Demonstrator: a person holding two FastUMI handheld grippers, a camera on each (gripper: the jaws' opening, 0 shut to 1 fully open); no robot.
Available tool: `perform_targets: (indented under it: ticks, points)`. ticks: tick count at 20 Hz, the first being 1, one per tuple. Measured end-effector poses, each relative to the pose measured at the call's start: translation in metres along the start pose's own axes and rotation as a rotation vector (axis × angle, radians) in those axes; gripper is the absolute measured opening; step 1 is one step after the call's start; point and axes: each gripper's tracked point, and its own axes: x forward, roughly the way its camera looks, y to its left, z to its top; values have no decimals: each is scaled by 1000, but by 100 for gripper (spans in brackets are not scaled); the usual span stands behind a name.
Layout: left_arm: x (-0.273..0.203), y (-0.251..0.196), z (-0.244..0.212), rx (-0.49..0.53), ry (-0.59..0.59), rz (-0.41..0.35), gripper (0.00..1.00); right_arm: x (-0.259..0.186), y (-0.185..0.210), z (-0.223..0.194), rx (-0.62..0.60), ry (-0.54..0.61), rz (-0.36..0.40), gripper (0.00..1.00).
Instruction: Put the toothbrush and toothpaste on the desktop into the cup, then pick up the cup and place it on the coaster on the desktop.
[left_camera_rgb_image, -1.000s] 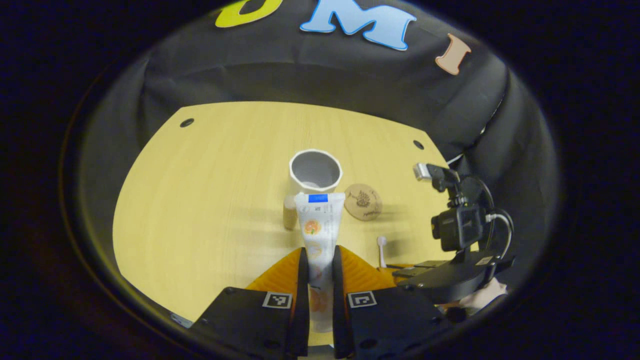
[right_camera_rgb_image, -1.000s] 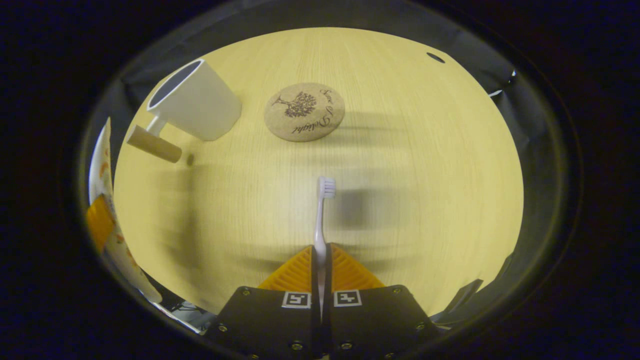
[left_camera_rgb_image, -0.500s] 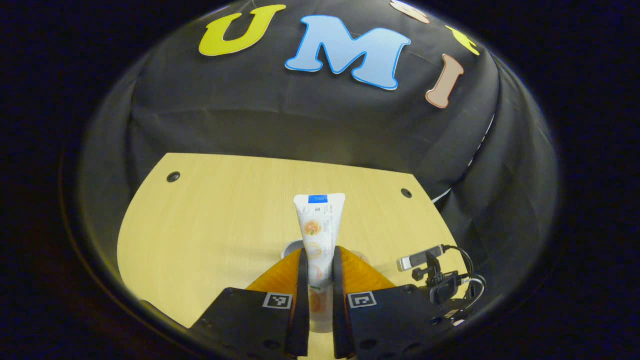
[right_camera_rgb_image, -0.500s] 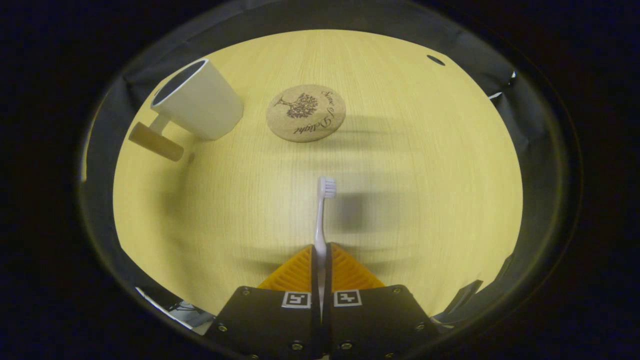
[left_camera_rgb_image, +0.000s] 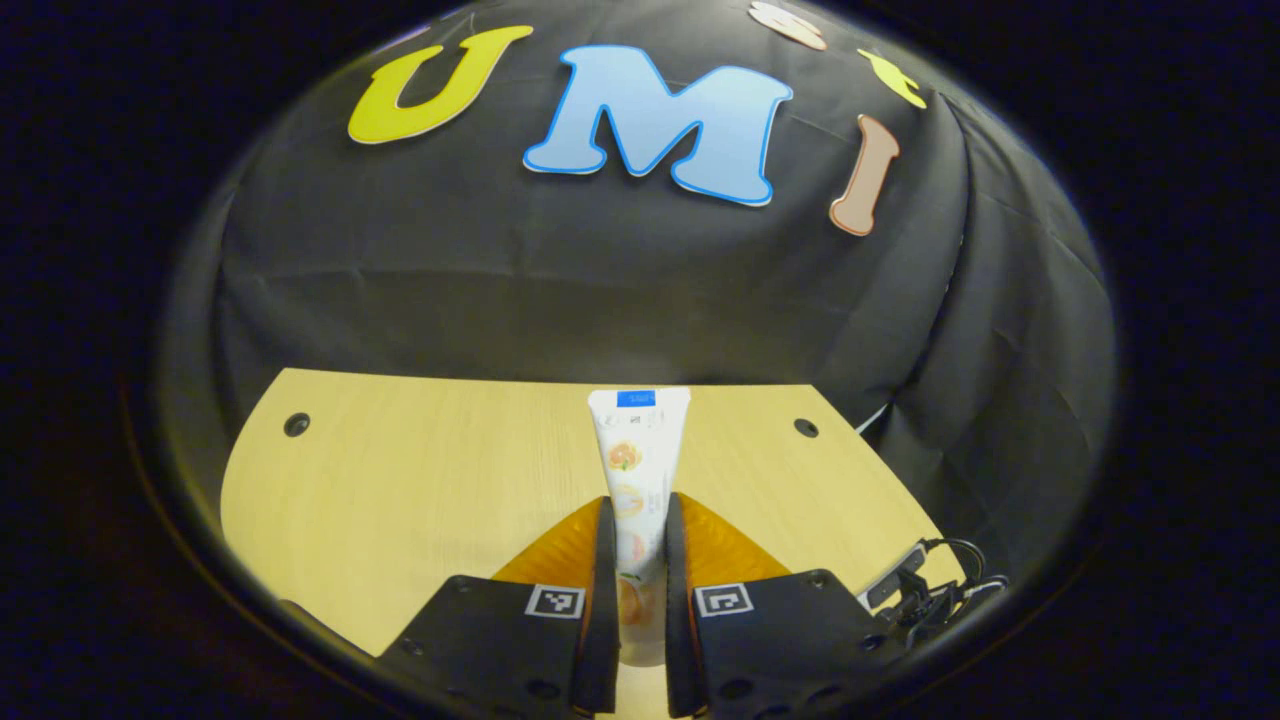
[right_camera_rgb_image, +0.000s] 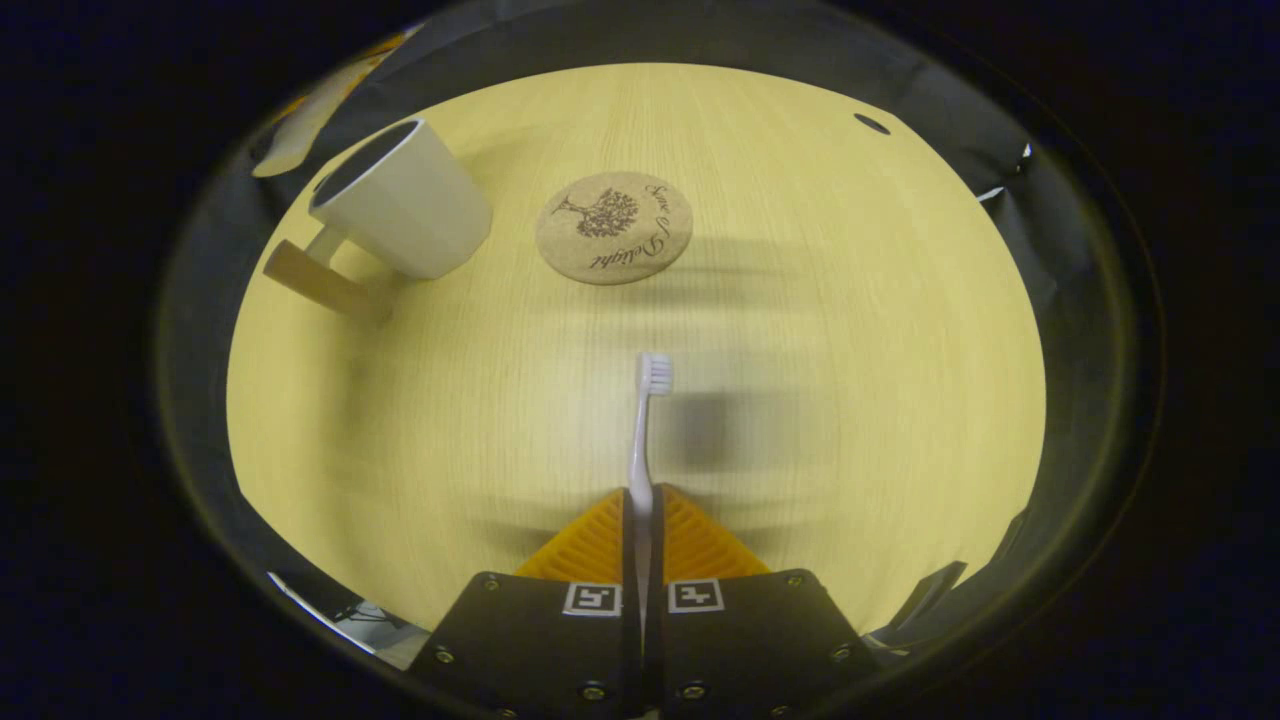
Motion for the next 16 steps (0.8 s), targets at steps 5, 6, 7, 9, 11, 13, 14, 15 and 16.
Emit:
perform_targets:
  ticks: [5,6,7,9,11,13,14,15,16]
  points:
    - [15,6,-22,80,-28,15,26,-1,-1,0,3,2,1,3]
    - [18,7,-28,84,-29,26,26,0,0,0,2,-1,2,3]
    - [21,8,-33,85,-29,29,25,-1,0,0,0,-5,3,3]
    - [25,10,-46,83,-23,36,26,0,0,0,-1,-9,4,3]
    - [28,17,-56,89,-24,65,26,0,0,0,1,-11,4,3]
    - [27,22,-62,94,-40,91,26,0,0,0,5,-11,5,3]
    - [26,22,-62,94,-54,89,27,1,0,0,8,-12,7,3]
    - [23,20,-64,94,-49,81,30,0,0,-1,11,-13,8,3]
    - [20,20,-68,96,-42,82,34,0,0,0,14,-13,7,3]
